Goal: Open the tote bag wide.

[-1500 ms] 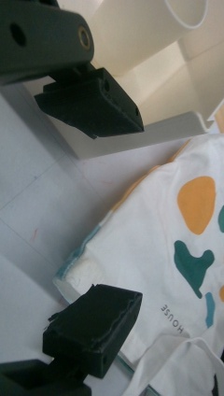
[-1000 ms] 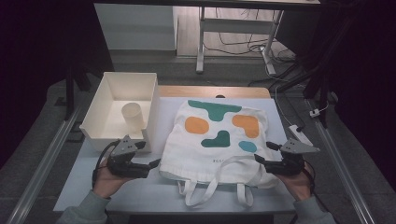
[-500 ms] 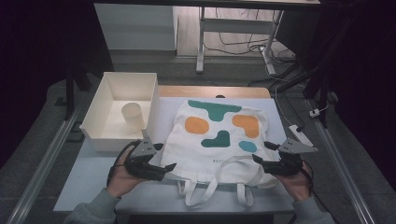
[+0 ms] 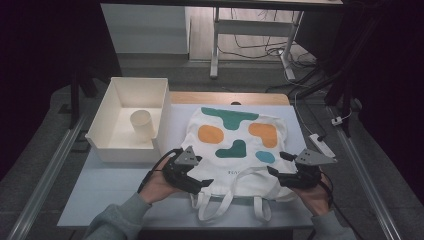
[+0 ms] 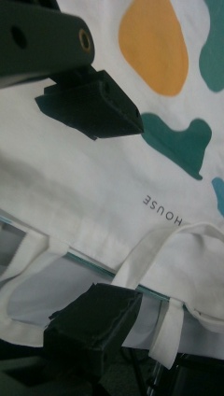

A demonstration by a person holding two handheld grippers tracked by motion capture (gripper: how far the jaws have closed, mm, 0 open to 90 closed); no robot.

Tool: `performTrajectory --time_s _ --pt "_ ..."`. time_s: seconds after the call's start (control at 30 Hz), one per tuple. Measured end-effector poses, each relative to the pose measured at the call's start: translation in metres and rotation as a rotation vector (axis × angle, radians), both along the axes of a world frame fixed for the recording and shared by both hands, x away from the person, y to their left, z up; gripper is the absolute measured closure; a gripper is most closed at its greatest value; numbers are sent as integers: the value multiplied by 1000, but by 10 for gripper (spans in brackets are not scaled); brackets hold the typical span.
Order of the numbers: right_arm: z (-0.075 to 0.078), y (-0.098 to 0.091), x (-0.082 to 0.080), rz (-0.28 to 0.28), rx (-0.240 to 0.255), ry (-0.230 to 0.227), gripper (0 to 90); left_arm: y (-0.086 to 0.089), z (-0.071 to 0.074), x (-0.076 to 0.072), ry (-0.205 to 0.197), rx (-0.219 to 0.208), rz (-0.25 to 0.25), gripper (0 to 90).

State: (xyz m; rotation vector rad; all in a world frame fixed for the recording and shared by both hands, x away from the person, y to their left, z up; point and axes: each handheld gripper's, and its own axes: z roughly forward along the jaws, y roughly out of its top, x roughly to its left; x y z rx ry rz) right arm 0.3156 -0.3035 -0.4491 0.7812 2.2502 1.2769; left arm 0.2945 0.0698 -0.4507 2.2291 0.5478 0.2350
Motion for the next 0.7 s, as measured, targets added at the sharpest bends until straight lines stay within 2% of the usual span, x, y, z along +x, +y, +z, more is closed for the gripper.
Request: performTrajectory --time_s 0.13,0.3,0.7 --pt "1 4 -1 11 -4 0 289 -11 -8 -2 22 31 -34 184" --pt "-1 7 -2 21 -12 4 290 -20 -16 -13 38 58 -93 190" --pt "-4 8 -1 25 -15 13 290 -40 -24 -34 71 82 -192 206"
